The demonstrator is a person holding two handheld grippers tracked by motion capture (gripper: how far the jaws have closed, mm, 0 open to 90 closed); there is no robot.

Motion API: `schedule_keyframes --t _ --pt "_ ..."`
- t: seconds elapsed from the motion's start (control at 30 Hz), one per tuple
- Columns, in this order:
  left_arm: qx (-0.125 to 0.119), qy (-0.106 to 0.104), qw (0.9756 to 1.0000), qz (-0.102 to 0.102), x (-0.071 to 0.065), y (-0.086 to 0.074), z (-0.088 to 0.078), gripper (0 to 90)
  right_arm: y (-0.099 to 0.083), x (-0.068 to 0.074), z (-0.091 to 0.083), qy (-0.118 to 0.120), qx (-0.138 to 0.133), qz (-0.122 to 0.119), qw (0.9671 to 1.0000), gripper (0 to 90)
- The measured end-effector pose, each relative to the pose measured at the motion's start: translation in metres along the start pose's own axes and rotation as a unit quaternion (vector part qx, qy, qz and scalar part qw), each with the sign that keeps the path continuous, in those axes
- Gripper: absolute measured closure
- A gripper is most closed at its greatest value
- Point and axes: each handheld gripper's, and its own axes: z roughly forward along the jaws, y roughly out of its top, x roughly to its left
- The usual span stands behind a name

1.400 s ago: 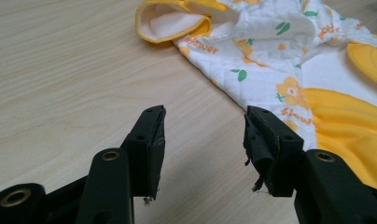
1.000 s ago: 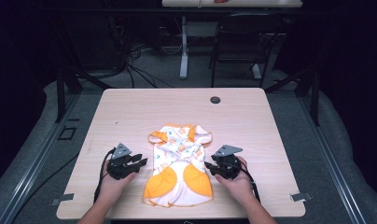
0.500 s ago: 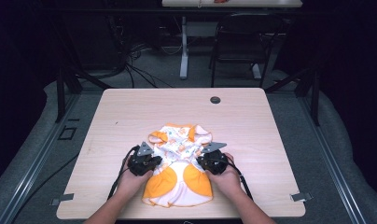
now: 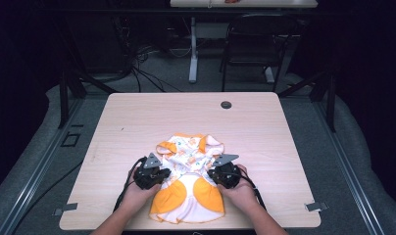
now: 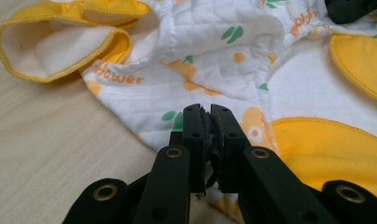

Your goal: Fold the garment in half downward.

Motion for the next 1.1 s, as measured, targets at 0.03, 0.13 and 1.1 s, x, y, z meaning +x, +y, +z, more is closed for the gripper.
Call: schedule_keyframes --t 0.03,0.13,1.1 --pt "0.0 -0.003 1.0 -0.001 -0.001 -0.001 -0.001 84.9 -0.001 0.001 -0.001 0.003 0.004 0.001 1.0 85.2" --pt "0.003 -0.008 1.0 -0.001 -0.004 -0.001 -0.002 84.8 -0.002 0.003 -0.005 0.008 0.013 -0.007 0.9999 85.2" --pt "-0.024 -0.021 0.9995 0.002 0.024 0.065 -0.008 76.1 0.044 -0.044 -0.017 0.025 -0.013 0.032 0.9991 82.8"
